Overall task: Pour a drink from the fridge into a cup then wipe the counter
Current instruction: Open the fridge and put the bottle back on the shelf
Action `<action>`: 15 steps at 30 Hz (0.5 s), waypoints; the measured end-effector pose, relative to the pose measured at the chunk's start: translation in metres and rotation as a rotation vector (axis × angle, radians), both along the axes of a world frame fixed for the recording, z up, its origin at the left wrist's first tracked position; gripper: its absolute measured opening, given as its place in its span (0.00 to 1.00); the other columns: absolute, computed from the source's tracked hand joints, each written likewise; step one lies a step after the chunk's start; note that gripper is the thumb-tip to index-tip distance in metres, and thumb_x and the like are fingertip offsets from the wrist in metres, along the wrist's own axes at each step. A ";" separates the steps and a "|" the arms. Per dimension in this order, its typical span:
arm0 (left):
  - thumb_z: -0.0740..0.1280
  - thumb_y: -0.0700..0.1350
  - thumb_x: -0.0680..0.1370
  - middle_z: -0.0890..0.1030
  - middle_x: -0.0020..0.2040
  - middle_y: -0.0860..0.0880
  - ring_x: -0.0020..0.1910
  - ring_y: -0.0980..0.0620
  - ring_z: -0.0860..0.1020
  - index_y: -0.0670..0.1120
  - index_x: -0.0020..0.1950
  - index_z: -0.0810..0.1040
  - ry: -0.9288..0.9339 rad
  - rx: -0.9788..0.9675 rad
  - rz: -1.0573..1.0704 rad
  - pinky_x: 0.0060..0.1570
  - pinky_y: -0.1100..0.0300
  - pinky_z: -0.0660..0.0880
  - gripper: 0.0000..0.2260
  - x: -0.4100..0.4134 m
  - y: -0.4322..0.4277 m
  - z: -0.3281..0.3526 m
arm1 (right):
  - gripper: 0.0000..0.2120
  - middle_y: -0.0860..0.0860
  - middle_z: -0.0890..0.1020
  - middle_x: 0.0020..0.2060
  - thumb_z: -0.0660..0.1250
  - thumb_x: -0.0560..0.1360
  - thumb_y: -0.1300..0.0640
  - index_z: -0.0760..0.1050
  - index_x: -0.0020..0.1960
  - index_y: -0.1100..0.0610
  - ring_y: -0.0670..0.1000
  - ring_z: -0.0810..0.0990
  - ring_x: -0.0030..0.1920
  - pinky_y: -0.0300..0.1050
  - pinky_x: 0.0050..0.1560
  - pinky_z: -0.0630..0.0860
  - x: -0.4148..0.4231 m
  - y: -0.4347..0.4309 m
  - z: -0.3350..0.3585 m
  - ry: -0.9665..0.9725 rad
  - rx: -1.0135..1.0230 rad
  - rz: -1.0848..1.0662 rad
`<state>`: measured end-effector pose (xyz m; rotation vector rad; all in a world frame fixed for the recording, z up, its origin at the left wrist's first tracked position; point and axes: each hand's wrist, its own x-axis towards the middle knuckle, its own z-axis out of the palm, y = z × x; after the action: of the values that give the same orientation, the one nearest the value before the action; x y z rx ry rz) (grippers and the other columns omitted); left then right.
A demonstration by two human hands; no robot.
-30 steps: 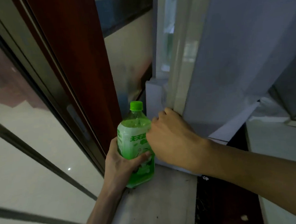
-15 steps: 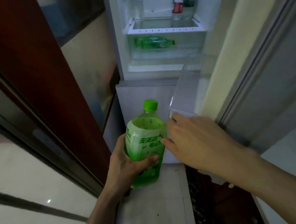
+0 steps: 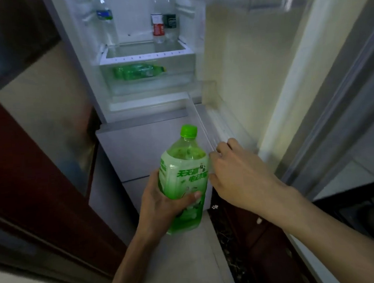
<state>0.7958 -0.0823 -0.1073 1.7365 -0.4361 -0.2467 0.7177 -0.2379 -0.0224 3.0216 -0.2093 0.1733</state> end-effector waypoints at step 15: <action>0.83 0.41 0.59 0.84 0.49 0.51 0.46 0.55 0.84 0.47 0.57 0.75 0.027 -0.010 -0.139 0.39 0.62 0.80 0.30 -0.020 -0.055 0.004 | 0.12 0.53 0.71 0.58 0.58 0.78 0.54 0.69 0.59 0.56 0.54 0.68 0.59 0.45 0.41 0.61 -0.044 -0.036 0.006 -0.068 0.026 -0.111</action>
<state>0.7753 -0.1368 -0.1031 1.6935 -0.5385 -0.3669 0.6735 -0.2737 -0.0168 3.0217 -0.3864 0.2658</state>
